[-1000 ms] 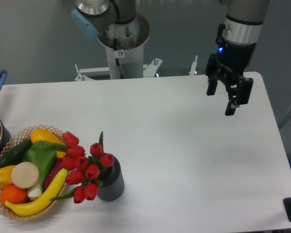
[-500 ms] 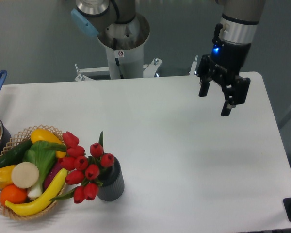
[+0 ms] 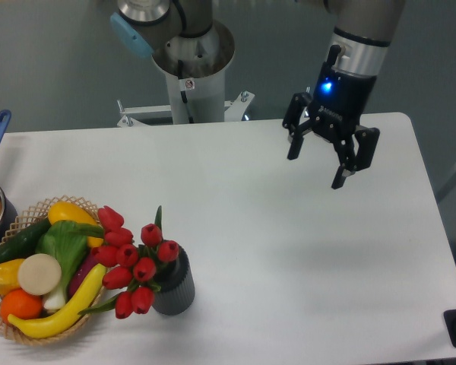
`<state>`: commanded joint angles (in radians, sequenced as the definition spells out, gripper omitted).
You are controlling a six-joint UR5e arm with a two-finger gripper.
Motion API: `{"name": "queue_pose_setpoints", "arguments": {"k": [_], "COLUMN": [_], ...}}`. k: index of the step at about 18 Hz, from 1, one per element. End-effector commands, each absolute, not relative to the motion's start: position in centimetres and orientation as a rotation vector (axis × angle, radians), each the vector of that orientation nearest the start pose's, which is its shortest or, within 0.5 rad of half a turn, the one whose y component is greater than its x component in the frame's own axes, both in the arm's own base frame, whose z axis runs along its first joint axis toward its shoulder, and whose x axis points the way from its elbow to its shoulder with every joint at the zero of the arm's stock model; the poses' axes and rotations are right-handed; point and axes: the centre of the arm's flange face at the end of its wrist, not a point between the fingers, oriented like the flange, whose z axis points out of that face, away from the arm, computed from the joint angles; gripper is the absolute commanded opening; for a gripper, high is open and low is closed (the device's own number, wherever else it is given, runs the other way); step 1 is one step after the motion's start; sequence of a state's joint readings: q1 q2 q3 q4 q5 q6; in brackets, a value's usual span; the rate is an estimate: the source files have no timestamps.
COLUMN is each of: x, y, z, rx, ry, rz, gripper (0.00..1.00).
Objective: Pick up the flowers from the vase
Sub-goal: 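Move the open gripper down toward the red tulips in the grey vase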
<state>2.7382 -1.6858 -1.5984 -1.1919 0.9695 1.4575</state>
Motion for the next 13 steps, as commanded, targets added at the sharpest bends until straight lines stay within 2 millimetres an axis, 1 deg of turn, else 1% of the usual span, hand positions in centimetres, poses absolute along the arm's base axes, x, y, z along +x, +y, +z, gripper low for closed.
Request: {"name": "queue_pose_setpoints", "arguments": {"k": [2, 3, 6, 9, 11, 13], "x": [-42.7, -42.3, -41.7, -40.9, -39.8, -39.2], "y": [39.7, 39.7, 39.5, 39.5, 40.4, 41.1], "z": [46.7, 46.8, 45.5, 43.3, 42.2, 41.2], "rx": [-2.471, -2.473, -2.476, -2.444, -2.417, -2.36], "ry": [0.42, 0.404, 0.386, 0.405, 0.377, 0.355], "rz": [0.056, 0.049, 0.053, 0.117, 0.061, -0.015], "gripper": [1.0, 1.0, 1.0, 1.0, 1.0, 1.0]}}
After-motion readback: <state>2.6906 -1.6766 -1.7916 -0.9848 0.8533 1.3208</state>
